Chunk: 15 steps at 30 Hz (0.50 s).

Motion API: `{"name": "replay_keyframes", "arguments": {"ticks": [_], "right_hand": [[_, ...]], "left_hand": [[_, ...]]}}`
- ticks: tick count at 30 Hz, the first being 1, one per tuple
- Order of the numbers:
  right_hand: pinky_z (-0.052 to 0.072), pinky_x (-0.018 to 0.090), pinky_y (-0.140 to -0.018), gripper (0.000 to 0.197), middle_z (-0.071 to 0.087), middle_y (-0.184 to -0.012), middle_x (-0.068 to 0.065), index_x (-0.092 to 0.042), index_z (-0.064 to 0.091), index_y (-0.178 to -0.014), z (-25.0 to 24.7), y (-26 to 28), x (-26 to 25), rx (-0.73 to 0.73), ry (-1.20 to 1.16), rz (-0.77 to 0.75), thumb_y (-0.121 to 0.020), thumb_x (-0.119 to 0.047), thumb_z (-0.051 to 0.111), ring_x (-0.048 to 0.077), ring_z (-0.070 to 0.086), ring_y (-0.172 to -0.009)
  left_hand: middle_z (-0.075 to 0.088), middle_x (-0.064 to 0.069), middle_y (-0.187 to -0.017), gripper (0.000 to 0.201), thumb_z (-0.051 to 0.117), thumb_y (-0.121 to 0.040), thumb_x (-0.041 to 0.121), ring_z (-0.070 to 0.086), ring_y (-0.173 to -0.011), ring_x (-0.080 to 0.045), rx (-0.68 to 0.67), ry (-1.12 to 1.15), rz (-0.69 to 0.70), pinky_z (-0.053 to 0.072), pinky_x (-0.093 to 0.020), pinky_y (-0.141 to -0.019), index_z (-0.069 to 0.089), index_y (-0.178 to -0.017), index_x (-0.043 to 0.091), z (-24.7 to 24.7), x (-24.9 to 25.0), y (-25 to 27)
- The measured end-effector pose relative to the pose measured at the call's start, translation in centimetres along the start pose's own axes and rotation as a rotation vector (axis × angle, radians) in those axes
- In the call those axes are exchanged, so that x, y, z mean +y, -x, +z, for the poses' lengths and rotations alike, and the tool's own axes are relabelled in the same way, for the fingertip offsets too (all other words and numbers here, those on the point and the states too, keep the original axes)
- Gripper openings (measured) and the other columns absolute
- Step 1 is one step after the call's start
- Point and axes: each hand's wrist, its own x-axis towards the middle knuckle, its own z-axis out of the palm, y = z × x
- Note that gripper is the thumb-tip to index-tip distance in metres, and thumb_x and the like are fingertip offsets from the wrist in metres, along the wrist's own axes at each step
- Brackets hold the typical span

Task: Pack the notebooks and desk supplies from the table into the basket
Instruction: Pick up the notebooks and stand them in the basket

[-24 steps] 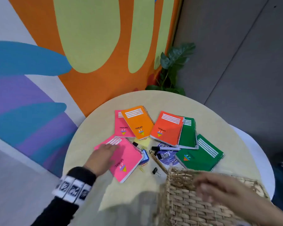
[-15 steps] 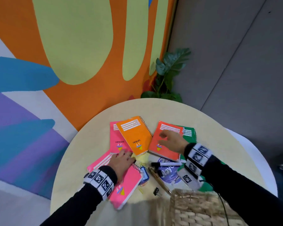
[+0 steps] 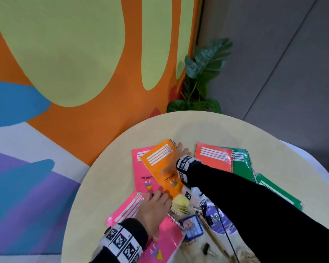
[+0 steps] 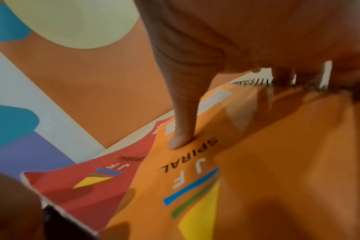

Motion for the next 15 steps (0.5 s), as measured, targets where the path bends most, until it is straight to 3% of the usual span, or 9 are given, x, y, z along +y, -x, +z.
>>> {"name": "replay_keyframes", "arguments": {"ticks": [2,3,5,6,7,10,12,14,15], "right_hand": [[0.021,0.058,-0.113,0.147,0.000,-0.157,0.018,-0.017,-0.017,-0.146,0.4,-0.5,-0.2,0.017,-0.004,0.050,-0.045,-0.068,0.077,0.038,0.008,-0.145],[0.027,0.056,-0.111,0.134,0.012,-0.155,0.018,-0.013,-0.004,-0.148,0.2,-0.6,-0.2,0.032,-0.030,0.046,-0.053,-0.065,0.075,0.038,0.019,-0.142],[0.042,0.047,-0.102,0.081,0.046,-0.135,0.016,-0.006,0.036,-0.136,-0.9,-0.5,-0.1,0.090,-0.227,-0.033,-0.073,-0.043,0.071,0.036,0.047,-0.124],[0.047,0.041,-0.095,0.055,0.057,-0.117,0.014,-0.005,0.052,-0.124,-1.6,-0.3,-0.1,0.114,-0.364,-0.080,-0.078,-0.031,0.068,0.032,0.056,-0.110],[0.049,0.036,-0.088,0.038,0.060,-0.103,0.012,-0.003,0.060,-0.114,-2.4,0.4,0.0,0.129,-0.485,-0.127,-0.081,-0.022,0.065,0.028,0.059,-0.099],[0.052,0.035,-0.080,0.016,0.066,-0.100,0.015,-0.005,0.067,-0.099,-4.3,3.1,0.3,0.110,-0.830,-0.245,-0.087,-0.007,0.057,0.028,0.062,-0.094],[0.053,0.029,-0.066,0.018,0.066,-0.097,0.013,-0.015,0.062,-0.091,-5.9,6.4,0.8,0.027,-1.080,-0.337,-0.091,-0.002,0.050,0.026,0.063,-0.084],[0.049,0.020,-0.050,0.021,0.062,-0.087,0.009,-0.015,0.056,-0.099,-8.3,11.2,1.7,0.022,-1.214,-0.466,-0.094,0.002,0.045,0.019,0.058,-0.069],[0.049,0.019,-0.050,0.021,0.061,-0.088,0.008,-0.013,0.053,-0.105,-9.6,13.6,2.4,0.057,-1.238,-0.551,-0.094,0.003,0.044,0.017,0.058,-0.069]], "left_hand": [[0.049,-0.007,-0.128,0.103,0.085,-0.050,0.044,0.042,-0.120,-0.025,0.019,-0.005,0.003,0.029,-0.043,-0.104,0.037,-0.134,0.008,-0.3,-0.2,0.6],[0.061,-0.002,-0.114,0.097,0.086,-0.041,0.044,0.054,-0.110,-0.021,0.003,0.002,0.010,0.035,-0.041,-0.099,0.050,-0.126,0.013,-0.5,-0.3,1.0],[0.069,0.016,-0.079,0.068,0.088,-0.026,0.037,0.067,-0.080,-0.008,0.051,0.037,0.022,0.040,-0.032,-0.083,0.068,-0.091,0.034,-0.8,-0.8,1.7],[0.068,0.020,-0.073,0.058,0.088,-0.029,0.033,0.068,-0.075,-0.005,0.086,0.071,0.039,0.042,-0.030,-0.078,0.069,-0.083,0.038,-1.0,-0.9,2.1],[0.069,0.021,-0.077,0.054,0.087,-0.038,0.029,0.068,-0.079,-0.004,0.069,0.113,0.053,0.045,-0.030,-0.076,0.068,-0.087,0.042,-1.7,-1.0,2.6],[0.064,0.009,-0.100,0.045,0.059,-0.080,0.006,0.061,-0.101,-0.016,0.089,0.231,0.062,0.038,-0.027,-0.079,0.061,-0.112,0.037,-4.3,-0.8,5.4],[0.056,0.008,-0.088,0.042,0.052,-0.080,0.002,0.059,-0.091,-0.016,0.149,0.320,0.082,0.033,-0.023,-0.071,0.064,-0.106,0.034,-5.1,-0.9,7.1],[0.059,0.011,-0.082,0.032,0.064,-0.069,0.012,0.060,-0.082,-0.013,0.194,0.440,0.109,0.044,-0.023,-0.070,0.067,-0.091,0.036,-6.0,-1.2,9.1],[0.064,0.013,-0.084,0.031,0.068,-0.066,0.020,0.062,-0.082,-0.011,0.203,0.488,0.116,0.051,-0.025,-0.074,0.067,-0.090,0.040,-6.0,-1.3,10.0]]}}
